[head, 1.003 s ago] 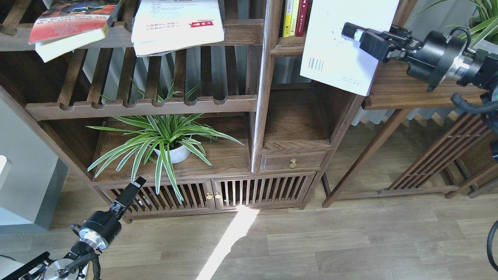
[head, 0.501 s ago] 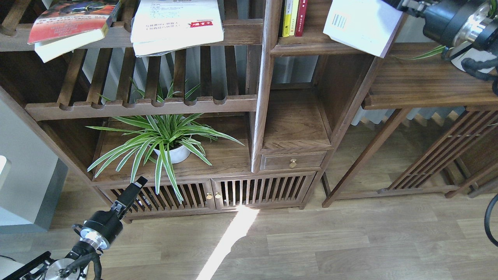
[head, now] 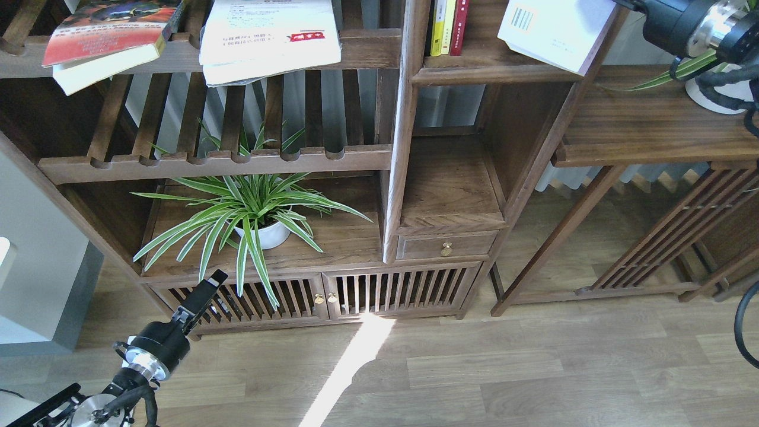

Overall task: Organize books on shelf
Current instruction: 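Place the white booklet onto the upper shelf with the right gripper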

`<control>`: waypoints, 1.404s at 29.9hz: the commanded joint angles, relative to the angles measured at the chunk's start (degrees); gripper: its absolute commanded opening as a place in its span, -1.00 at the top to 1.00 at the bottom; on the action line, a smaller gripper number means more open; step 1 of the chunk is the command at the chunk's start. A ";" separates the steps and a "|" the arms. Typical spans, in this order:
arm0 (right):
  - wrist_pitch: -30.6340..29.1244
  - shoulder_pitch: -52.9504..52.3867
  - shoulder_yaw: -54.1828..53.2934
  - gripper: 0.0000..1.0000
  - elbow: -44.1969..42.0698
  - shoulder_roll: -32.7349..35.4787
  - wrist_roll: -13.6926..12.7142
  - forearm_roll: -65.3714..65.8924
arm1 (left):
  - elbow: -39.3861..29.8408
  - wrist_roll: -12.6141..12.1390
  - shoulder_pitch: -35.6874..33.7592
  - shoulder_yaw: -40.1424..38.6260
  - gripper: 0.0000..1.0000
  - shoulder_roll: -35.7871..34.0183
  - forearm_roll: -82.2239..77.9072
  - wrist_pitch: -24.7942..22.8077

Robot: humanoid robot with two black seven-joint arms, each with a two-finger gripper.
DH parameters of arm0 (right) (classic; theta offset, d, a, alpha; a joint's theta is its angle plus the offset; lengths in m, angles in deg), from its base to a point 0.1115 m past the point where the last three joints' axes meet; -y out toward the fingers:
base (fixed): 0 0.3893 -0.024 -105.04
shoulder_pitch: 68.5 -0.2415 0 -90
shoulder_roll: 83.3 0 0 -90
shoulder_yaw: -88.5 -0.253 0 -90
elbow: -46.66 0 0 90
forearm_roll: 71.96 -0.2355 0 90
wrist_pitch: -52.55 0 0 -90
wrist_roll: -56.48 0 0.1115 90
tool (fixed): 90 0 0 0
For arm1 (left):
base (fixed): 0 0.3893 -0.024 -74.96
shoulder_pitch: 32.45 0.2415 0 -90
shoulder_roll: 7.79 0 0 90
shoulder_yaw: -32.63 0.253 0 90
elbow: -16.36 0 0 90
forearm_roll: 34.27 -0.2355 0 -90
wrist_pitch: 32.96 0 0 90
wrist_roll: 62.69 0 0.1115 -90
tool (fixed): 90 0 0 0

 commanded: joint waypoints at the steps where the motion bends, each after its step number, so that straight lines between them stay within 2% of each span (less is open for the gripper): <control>1: 2.46 -1.15 0.54 0.95 -0.43 -1.67 0.00 1.72 | 0.00 0.00 0.09 -0.07 -0.97 0.22 0.00 0.00; 20: 3.35 -8.36 0.89 0.94 -9.92 -9.05 0.00 10.76 | 0.09 0.62 0.18 -0.07 -0.97 0.31 0.00 0.00; 28: 3.44 -8.36 0.80 0.95 -11.41 -10.64 3.04 14.37 | 0.18 0.70 0.27 -0.16 -0.97 0.31 0.00 0.00; 31: 3.44 -8.36 0.63 0.95 -12.21 -10.73 5.23 15.96 | 0.09 0.70 0.27 -0.16 -0.97 0.22 0.00 0.00; 34: 3.53 -8.28 0.72 0.95 -12.64 -10.82 8.48 16.66 | 0.09 0.70 0.27 -0.16 -0.97 0.22 0.00 0.00; 42: 3.53 -8.28 0.89 0.95 -13.00 -11.87 12.09 17.98 | 0.09 0.53 0.27 -0.07 -0.97 0.66 0.00 0.00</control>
